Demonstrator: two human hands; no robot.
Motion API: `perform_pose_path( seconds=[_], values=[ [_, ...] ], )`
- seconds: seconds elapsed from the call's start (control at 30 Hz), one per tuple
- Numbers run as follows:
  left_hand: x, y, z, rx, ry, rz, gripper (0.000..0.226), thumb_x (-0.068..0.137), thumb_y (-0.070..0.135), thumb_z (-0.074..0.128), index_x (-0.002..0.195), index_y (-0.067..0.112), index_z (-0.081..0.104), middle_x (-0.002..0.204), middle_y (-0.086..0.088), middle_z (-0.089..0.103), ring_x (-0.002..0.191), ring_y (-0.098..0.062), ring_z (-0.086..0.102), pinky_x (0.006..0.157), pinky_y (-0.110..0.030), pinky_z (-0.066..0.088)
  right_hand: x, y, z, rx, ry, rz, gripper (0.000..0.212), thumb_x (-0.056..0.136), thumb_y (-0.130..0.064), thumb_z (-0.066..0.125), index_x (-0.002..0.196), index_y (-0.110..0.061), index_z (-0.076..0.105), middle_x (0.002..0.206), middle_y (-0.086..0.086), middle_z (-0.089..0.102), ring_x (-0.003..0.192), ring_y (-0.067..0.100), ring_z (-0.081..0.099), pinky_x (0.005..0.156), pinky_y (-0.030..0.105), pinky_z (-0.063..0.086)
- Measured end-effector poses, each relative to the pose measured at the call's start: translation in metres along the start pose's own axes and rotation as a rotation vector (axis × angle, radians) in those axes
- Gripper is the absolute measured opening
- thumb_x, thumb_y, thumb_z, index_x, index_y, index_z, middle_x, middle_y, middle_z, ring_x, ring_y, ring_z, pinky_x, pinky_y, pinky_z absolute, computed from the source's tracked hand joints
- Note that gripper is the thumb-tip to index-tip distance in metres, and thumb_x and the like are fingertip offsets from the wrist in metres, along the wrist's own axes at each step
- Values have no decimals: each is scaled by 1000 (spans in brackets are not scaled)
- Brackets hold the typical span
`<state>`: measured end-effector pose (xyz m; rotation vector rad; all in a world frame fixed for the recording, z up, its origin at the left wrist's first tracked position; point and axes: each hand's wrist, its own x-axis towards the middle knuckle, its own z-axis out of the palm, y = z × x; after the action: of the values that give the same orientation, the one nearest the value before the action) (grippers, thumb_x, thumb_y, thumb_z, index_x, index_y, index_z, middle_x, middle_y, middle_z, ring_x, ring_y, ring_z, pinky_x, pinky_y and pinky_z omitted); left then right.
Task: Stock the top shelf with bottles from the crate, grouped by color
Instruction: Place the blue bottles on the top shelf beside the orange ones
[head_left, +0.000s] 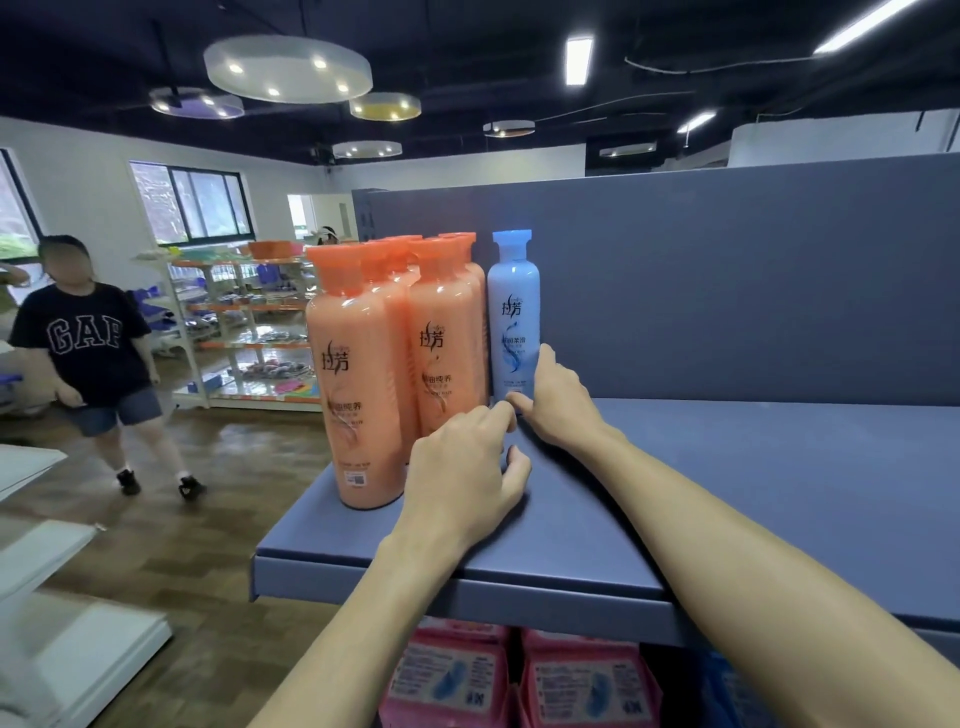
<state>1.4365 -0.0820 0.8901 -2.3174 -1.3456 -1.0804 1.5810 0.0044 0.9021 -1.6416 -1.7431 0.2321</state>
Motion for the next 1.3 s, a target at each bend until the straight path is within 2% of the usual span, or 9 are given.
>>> perform_pose_path(
  seconds=[0.13,0.3,0.43,0.53,0.73,0.93,1.07,1.17,1.3],
  values=[
    [0,0,0,15,-14,28,19,84,29,52,102,23,54,78,7,56,76,-17,55,57,-31,41,-4,-8,-2,-30,-3,71,47,89,-28,68,115,-6,36,115,15,53,103,35,55,75,38,44],
    [2,1,0,38,-42,25,12,83,29,51,94,24,50,79,6,56,76,-19,54,57,-32,38,-28,-19,-21,-181,31,-58,43,88,-23,69,118,-9,41,108,10,51,95,30,54,73,35,42],
    [2,3,-2,109,-88,-3,14,86,31,47,90,17,48,81,3,56,79,-22,54,61,-36,45,-56,-24,-40,-233,22,-76,36,87,-21,68,111,-10,44,107,10,54,91,30,55,72,37,44],
    [1,8,-8,141,-93,5,16,86,30,47,93,16,50,84,0,58,81,-24,56,59,-34,42,-78,-29,-55,-291,-4,-90,37,89,-22,67,115,-10,43,107,10,53,89,29,51,70,35,39],
    [-15,27,-26,212,-121,53,23,87,31,47,105,17,51,94,0,60,89,-23,57,60,-32,35,-111,-37,-80,-367,-30,-160,53,90,-28,66,132,-10,38,111,9,55,99,32,56,77,38,45],
    [-30,45,-41,223,-112,53,22,87,31,47,105,18,51,94,0,62,87,-22,57,59,-31,34,-140,-35,-98,-386,-33,-164,50,91,-26,64,130,-9,40,111,10,56,98,33,57,75,38,45],
    [-42,61,-52,201,-87,53,20,87,30,48,103,18,52,90,2,61,83,-21,56,58,-32,41,-163,-32,-112,-373,-32,-162,50,91,-26,64,131,-8,40,111,10,57,99,32,56,78,39,46],
    [-62,73,-56,153,-35,115,16,85,28,51,98,18,54,82,5,60,77,-19,56,55,-34,47,-193,-23,-126,-331,-13,-183,58,92,-28,63,140,-10,36,108,8,59,101,31,55,81,39,45],
    [-102,92,-50,130,46,293,16,79,26,47,86,17,57,71,5,55,65,-19,53,44,-32,43,-255,3,-130,-289,16,-254,64,93,-30,61,148,-16,32,125,4,57,114,29,54,93,41,45]
  ],
)
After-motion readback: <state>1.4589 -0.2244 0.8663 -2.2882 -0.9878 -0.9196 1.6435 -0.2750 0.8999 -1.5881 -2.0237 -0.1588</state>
